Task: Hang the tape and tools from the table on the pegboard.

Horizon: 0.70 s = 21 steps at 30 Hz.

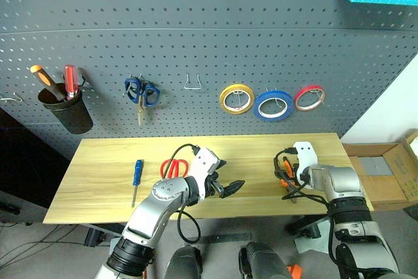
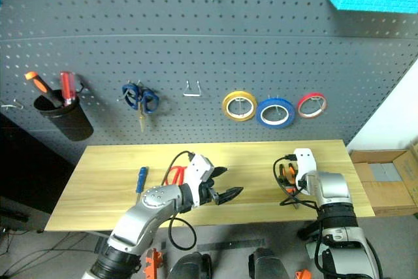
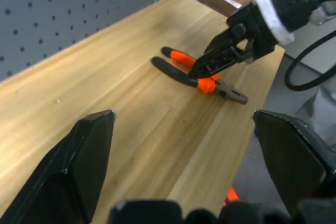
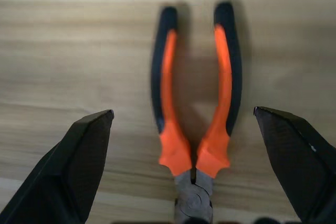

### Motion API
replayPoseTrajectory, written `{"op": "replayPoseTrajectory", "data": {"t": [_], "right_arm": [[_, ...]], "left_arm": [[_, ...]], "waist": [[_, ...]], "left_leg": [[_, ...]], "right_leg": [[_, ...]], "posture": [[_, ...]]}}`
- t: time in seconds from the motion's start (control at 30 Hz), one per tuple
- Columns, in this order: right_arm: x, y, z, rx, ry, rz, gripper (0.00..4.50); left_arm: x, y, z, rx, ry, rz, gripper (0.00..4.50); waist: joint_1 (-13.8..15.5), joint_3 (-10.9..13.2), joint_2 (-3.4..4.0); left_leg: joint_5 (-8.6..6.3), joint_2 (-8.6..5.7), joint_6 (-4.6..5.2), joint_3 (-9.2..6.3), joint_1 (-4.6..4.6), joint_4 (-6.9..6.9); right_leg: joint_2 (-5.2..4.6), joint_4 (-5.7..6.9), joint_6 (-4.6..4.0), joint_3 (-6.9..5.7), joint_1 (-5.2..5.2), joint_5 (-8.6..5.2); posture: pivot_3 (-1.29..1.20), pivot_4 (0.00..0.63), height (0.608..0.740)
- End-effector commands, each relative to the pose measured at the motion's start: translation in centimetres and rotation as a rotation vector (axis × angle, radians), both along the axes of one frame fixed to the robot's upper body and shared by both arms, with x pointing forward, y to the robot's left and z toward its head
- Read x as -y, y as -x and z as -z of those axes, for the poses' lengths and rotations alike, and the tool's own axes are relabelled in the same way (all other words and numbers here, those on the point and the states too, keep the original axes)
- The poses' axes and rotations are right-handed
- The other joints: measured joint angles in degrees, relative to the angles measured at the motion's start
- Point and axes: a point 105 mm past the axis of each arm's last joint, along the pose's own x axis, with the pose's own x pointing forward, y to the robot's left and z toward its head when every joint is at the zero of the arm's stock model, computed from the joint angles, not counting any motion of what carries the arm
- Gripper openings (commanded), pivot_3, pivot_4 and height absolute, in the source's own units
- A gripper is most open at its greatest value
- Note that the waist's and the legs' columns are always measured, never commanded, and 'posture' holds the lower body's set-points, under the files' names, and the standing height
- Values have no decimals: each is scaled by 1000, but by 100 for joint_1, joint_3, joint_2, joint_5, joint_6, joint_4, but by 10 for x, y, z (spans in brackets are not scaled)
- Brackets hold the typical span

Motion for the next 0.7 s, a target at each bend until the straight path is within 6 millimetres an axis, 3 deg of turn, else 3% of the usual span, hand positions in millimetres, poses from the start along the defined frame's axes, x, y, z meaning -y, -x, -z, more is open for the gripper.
{"op": "replayPoseTrajectory", "data": {"t": [0.03,0.17,0.57,0.7], "right_arm": [[6,-4,0,-31,-59,92,4454],[6,-6,5,-73,-91,155,4454],[2,-13,15,-93,-26,100,4454],[4,-18,11,-55,-15,87,3470]], "left_arm": [[12,14,-12,16,36,36,4500],[9,19,-10,-3,32,22,4500],[9,30,-10,-32,38,14,4500],[10,30,-11,-31,41,11,4500]], "waist": [[-2,77,1],[-10,205,-10],[-8,268,-76],[-4,271,-77]], "left_leg": [[-2,1,-1,0,1,-4],[-2,6,-1,-3,8,-9],[-2,5,-2,-3,15,-4],[-2,5,-2,-3,12,-7]], "right_leg": [[0,0,2,1,0,-1],[0,2,17,-3,0,-12],[-5,-5,31,-5,10,-18],[-7,-10,31,-6,9,-18]], "posture": [[91,261,740],[107,275,740],[130,269,740],[132,263,740]]}}
